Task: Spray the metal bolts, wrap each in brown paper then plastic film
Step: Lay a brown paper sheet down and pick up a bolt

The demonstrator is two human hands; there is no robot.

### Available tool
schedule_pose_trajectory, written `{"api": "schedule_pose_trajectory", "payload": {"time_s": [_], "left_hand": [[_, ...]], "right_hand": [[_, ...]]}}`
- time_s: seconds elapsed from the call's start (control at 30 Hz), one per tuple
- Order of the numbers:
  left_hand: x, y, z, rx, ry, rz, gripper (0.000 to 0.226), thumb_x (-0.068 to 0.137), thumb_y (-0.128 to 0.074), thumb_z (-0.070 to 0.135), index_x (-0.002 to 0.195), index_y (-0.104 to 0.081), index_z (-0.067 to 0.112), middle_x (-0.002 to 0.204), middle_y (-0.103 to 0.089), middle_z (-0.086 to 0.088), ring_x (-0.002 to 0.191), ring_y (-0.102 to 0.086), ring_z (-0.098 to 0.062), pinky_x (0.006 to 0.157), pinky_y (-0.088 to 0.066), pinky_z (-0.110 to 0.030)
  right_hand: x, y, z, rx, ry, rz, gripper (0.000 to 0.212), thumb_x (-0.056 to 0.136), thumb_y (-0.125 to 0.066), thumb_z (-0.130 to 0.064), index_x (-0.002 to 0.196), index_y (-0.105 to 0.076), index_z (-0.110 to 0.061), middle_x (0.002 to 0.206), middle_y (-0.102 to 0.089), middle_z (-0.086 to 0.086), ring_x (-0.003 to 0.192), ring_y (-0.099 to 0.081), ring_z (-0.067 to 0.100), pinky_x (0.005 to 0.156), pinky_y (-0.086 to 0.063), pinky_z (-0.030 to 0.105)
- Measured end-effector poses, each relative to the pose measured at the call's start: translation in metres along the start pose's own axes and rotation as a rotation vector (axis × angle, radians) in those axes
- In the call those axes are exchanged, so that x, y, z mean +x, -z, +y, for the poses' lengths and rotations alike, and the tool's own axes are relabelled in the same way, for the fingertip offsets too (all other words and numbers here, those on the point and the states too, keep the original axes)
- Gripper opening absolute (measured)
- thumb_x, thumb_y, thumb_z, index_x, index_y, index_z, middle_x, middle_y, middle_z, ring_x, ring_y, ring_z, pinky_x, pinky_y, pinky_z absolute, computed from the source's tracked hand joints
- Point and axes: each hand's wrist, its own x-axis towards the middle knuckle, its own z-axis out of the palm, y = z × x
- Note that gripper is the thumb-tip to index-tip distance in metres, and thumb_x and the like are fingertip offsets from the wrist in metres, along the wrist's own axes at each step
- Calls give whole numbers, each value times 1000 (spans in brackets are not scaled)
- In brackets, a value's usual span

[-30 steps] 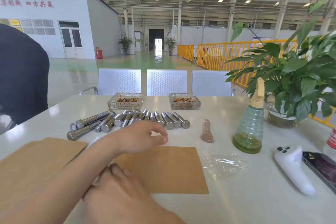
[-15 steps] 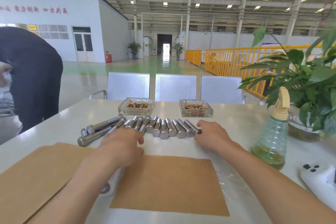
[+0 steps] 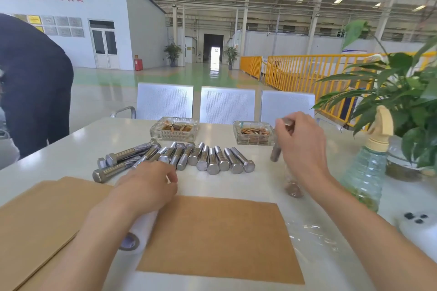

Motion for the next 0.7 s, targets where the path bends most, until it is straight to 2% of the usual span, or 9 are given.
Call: {"api": "schedule_pose_trajectory", "payload": {"time_s": [0.07,0.13,0.2,0.33,0.4,0.47,0.53,0.6,0.7], "left_hand": [[1,1,-1,-29,-5,22,8,91,-58,37,94,-66,39,101,-68,14,99,-64,-13,92,-54,-36],[0,2,-3,-17,0,15,8,93,-58,39,91,-66,39,99,-68,15,98,-64,-13,91,-55,-35],[-1,3,-5,-5,14,2,9,94,-57,39,91,-66,39,98,-68,17,99,-64,-13,91,-55,-36],[-1,1,-6,-4,37,5,10,94,-55,41,89,-64,41,99,-67,16,100,-63,-14,93,-54,-37],[-1,0,-5,-7,38,1,11,94,-54,42,90,-64,40,100,-67,15,101,-63,-14,93,-54,-36],[-1,-1,-5,-10,34,0,12,94,-54,41,91,-65,39,99,-67,16,101,-62,-13,93,-54,-37],[-1,-1,-5,-15,31,-1,12,94,-54,41,91,-65,39,97,-68,16,100,-63,-13,92,-54,-37],[-1,-1,-6,-23,29,0,13,94,-54,39,91,-66,38,94,-70,16,99,-63,-13,92,-54,-36],[-2,-1,-7,-25,25,12,12,95,-54,39,90,-66,37,94,-70,16,99,-63,-13,92,-54,-35]], "right_hand": [[0,11,-7,256,-95,114,25,100,-48,-36,92,-62,-17,83,-67,-5,89,-65,24,80,-52,43],[-2,17,-16,772,-383,130,25,102,-50,-33,93,-63,-14,73,-67,-10,78,-76,26,69,-61,41],[-2,21,-23,1132,-616,109,23,105,-50,-29,96,-61,-11,76,-59,0,69,-76,25,59,-61,33],[-13,22,-38,1234,-803,-93,11,105,-53,-15,96,-56,-10,77,-51,6,47,-49,12,43,-48,24],[-30,22,-43,881,-604,-411,8,99,-61,-12,91,-59,-12,82,-56,10,48,-44,14,43,-39,24],[-52,21,-52,372,-215,-780,6,94,-68,-18,94,-63,-22,90,-63,1,63,-53,13,59,-43,23],[-73,18,-65,34,153,-1009,10,94,-63,-21,99,-67,-29,96,-64,-14,79,-57,4,73,-41,5],[-91,11,-76,-52,362,-1094,22,94,-58,-15,104,-69,-31,101,-62,-13,93,-58,10,79,-48,15],[-109,3,-85,-42,456,-1021,23,95,-58,-17,94,-59,-40,98,-47,-11,98,-53,19,71,-45,33]]}}
